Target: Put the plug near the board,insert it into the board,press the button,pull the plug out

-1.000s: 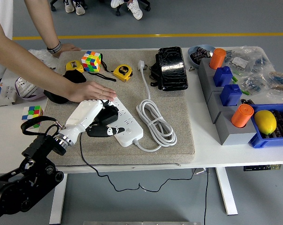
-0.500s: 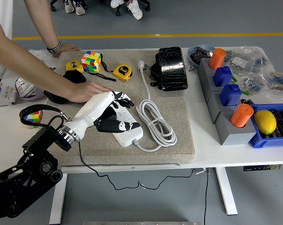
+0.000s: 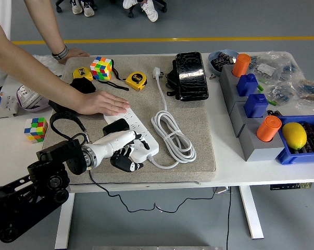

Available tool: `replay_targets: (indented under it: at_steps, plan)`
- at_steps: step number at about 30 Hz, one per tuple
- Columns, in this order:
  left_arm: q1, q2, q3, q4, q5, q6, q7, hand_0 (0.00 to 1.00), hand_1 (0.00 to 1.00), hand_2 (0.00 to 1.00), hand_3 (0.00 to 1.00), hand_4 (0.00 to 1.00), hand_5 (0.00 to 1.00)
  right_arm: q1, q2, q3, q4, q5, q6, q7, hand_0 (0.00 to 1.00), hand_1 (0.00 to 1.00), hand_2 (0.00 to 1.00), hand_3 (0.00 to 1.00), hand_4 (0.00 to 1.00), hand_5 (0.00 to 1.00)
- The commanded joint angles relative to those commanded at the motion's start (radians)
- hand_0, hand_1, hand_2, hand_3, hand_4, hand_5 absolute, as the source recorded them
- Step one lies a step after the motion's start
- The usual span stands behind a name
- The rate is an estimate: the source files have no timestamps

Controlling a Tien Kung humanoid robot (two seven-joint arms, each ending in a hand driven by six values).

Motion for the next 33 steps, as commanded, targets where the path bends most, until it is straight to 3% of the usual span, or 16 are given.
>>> replay_targets:
  at_steps: [33]
  plan:
    - [0.006,-0.021,0.0,0.069,0.018,0.034,-0.014,0.059,0.086,0.137,0.795,0.778,0.002,-0.004,0.003,0.021,0.002,-0.007,0.0,0.003,0.547,0.566,0.522,0.504,0.813,0.348]
